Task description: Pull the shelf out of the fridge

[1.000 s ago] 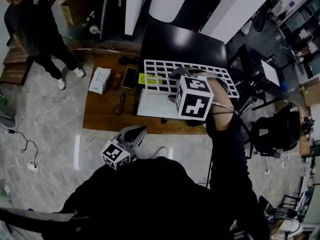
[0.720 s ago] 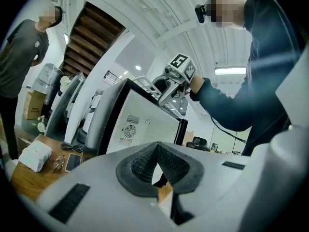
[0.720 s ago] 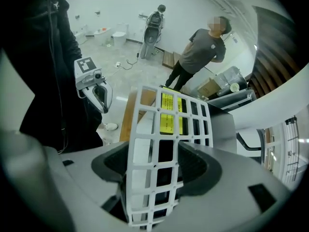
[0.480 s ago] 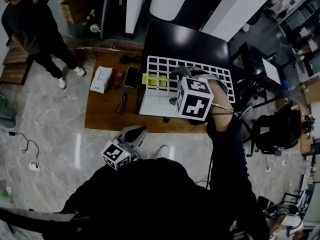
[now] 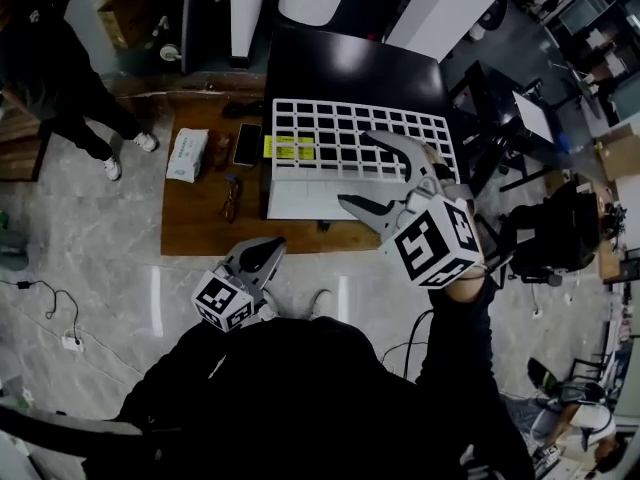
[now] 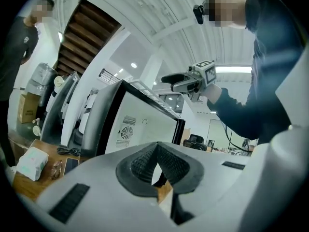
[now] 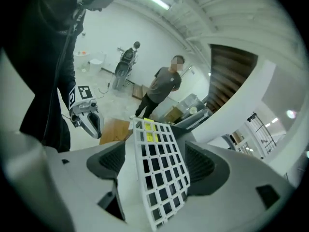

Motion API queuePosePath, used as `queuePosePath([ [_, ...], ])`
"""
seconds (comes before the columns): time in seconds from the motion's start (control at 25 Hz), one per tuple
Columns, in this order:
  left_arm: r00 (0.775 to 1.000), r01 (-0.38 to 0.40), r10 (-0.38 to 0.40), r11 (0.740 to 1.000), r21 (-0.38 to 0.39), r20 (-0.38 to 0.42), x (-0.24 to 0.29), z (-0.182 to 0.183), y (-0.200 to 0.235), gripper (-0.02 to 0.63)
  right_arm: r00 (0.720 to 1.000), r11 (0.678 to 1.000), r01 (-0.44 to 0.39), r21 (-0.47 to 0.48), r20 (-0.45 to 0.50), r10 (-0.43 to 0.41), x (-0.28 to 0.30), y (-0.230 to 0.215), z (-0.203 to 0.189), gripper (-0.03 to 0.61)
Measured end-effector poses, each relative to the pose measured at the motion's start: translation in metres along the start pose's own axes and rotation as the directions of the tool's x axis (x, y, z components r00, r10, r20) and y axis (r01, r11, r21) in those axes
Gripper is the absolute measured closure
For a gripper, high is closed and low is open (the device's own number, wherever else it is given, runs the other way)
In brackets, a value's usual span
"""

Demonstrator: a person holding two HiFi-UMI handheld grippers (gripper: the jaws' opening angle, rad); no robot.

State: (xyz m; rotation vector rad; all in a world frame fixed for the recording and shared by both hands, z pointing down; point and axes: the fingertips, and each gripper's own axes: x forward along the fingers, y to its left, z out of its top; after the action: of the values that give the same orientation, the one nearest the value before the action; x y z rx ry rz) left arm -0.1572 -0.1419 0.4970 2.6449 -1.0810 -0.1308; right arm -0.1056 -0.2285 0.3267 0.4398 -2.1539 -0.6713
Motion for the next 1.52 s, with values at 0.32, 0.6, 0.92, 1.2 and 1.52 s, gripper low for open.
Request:
queuePosePath([
  [0.32,0.999,0.023,-0.024,0.998,0.062,0.021,0.026,0.020,-0.063,0.607,0.885,0.895,0.238,0.378,0.295,-0.360,-0.101,0.030,-0.042,0.516],
  [0.6,1.000,0.003,-0.005,0.994,0.109,0.014,0.040,0.018,-0.137,0.607,0.807,0.752,0.052,0.657,0.416,-0.419,-0.139,0.106,-0.102,0.572],
  [0.92,0.999,-0.034,0.034,0.990,0.135,0.007,0.042,0.010,-0.196,0.607,0.802,0.718,-0.084,0.691,0.475,-0.363,-0.160,0.165,-0.123,0.572],
  [1.2,0.998,-0.055,0.053,0.987,0.154,0.017,0.043,0.007,-0.218,0.607,0.797,0.710,-0.139,0.691,0.503,-0.334,-0.165,0.186,-0.128,0.572],
  [1.52,0.997,-0.082,0.082,0.985,0.149,0.011,0.038,0.003,-0.221,0.607,0.794,0.709,-0.165,0.685,0.519,-0.317,-0.162,0.190,-0.131,0.572],
])
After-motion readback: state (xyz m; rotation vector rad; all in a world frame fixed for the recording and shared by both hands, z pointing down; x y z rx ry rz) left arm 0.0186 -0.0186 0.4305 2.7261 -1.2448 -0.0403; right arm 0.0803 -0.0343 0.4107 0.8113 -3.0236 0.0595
